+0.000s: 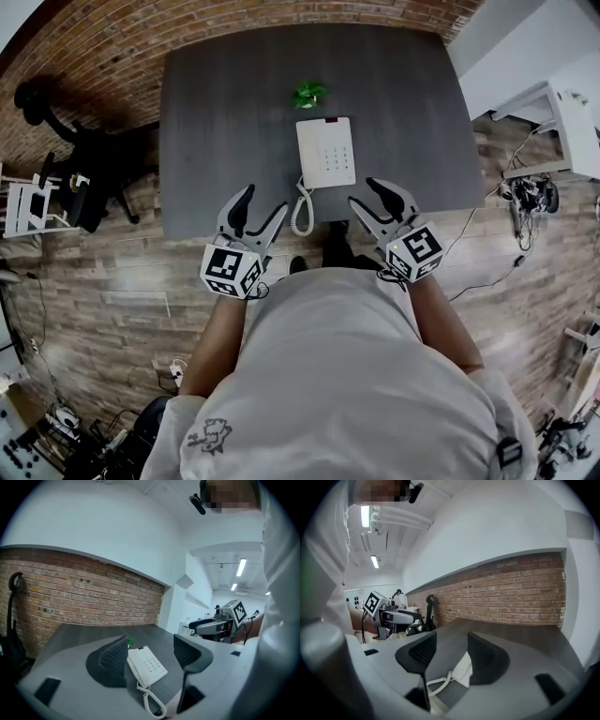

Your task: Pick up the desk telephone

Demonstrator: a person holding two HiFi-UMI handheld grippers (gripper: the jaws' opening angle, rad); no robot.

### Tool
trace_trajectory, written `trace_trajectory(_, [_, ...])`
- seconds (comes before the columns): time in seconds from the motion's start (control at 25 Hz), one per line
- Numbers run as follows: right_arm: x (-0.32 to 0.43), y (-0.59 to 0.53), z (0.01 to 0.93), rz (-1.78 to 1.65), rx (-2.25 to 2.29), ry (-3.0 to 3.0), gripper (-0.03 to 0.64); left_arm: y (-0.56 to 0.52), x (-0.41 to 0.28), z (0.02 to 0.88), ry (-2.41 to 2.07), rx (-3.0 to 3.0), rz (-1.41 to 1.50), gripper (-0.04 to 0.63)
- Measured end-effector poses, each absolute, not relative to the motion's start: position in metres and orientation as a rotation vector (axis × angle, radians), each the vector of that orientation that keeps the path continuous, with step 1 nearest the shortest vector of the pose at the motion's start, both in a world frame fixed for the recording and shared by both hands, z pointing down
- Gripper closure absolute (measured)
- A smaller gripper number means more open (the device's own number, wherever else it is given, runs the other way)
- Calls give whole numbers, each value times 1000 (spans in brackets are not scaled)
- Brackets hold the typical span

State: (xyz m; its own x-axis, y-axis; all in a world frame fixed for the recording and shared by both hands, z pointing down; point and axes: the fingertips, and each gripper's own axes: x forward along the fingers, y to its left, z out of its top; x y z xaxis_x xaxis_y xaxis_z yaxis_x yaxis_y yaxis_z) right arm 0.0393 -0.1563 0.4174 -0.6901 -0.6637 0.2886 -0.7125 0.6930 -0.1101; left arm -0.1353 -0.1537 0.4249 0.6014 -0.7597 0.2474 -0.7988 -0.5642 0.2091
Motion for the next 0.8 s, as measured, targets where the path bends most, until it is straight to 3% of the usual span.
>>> trace_trajectory(0.8, [85, -232, 539, 697, 878, -2510, 403, -227, -68, 535, -981, 2334, 354, 272])
